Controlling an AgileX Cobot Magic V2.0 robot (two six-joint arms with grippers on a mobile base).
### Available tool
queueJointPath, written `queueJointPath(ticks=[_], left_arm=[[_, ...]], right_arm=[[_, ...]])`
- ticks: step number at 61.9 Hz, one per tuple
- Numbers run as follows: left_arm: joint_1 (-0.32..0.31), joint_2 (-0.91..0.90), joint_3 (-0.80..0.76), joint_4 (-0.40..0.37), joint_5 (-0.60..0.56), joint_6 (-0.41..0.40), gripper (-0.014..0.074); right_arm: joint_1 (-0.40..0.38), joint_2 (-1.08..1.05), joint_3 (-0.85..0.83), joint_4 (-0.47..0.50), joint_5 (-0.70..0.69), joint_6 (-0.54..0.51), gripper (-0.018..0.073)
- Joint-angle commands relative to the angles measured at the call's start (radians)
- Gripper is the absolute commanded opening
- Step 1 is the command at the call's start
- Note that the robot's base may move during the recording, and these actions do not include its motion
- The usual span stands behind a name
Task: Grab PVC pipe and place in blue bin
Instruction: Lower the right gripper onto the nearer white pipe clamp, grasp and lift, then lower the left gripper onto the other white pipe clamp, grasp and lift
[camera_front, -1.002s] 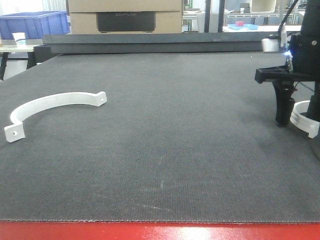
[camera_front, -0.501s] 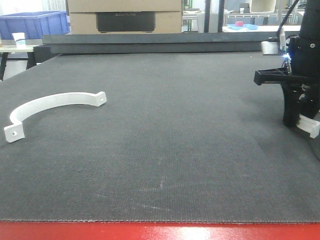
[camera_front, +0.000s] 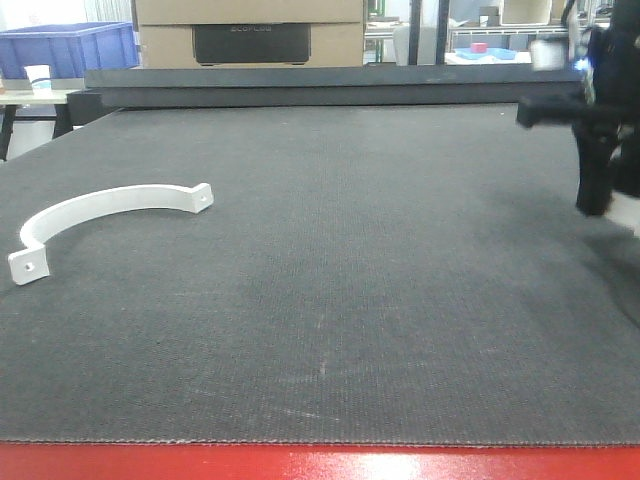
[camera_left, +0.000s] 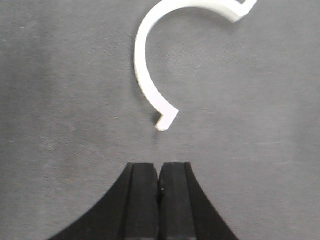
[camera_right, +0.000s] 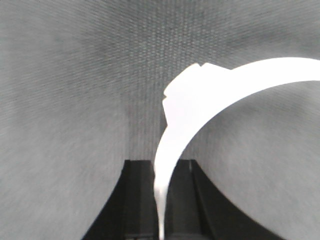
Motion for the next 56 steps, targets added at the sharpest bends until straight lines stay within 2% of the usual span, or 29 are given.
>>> queueJointPath(ticks=[1, 10, 24, 36, 45, 51, 56], left_arm=[[0.002, 0.095, -0.079, 0.014, 0.039, -0.01, -0.0111], [0.002, 0.239, -0.19, 0.014, 0.053, -0.01, -0.0111], [0.002, 0.454, -0.373, 0.014, 0.136, -0.01, -0.0111], [0.002, 0.554, -0.424, 0.014, 0.15, -0.01, -0.0111], [0.002, 0.591, -0.424, 0.014, 0.15, 0.0, -0.0107], [0.002, 0.602, -0.424, 0.025, 0.147, 0.0, -0.0015], [0.002, 0.602, -0.424, 0.029, 0.138, 0.0, 0.013]], right_arm=[[0.0, -0.04, -0.012, -0.012, 0.012, -0.005, -0.0154], [0.0, -0.05, -0.012, -0.012, 0.014, -0.005, -0.0154], [0.0, -0.051, -0.01, -0.012, 0.037, -0.007, -0.0154], [0.0, -0.093, -0.007, -0.012, 0.054, -0.013, -0.0154], [0.0, -0.131, -0.007, -0.012, 0.015, -0.013, -0.0154], [0.0, -0.136, -0.007, -0.012, 0.002, -0.013, -0.0154], [0.0, -0.134, -0.004, -0.012, -0.003, -0.013, -0.0154]])
